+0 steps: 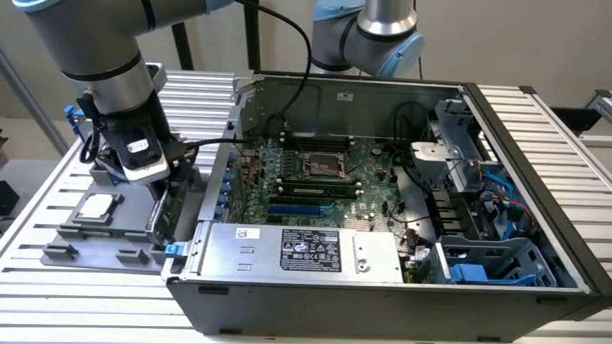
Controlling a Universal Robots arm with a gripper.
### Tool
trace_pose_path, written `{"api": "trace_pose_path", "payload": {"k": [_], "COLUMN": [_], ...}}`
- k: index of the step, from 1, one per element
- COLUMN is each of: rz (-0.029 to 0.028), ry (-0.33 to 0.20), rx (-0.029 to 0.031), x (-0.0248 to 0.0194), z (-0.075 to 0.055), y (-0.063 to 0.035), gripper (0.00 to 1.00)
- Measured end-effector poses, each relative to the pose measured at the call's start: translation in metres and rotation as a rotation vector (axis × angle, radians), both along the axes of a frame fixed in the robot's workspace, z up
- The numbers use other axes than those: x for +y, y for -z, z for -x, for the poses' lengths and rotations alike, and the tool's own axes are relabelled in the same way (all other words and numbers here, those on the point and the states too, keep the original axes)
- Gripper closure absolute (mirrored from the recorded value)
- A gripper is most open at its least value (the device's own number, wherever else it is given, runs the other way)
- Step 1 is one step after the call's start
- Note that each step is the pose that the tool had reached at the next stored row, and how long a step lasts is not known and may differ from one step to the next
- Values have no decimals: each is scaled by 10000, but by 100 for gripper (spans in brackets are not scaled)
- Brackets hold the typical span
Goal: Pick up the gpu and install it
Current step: 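Pick up the gpu and move the gpu toward the slot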
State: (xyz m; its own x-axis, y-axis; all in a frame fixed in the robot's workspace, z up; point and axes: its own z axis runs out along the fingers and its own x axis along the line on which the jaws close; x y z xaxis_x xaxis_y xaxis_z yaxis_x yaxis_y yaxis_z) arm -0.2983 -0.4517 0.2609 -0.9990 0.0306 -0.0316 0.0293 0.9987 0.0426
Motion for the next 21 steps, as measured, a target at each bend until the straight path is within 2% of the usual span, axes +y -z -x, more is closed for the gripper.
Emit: {"api": "trace_pose_path", "payload": {"k": [14,21], "rz": [0,0], "ry": [0,-17], "rx": [17,24], "x": [0,0], "z": [-14,-101], "y": [-635,-956], "gripper": [100,100]}}
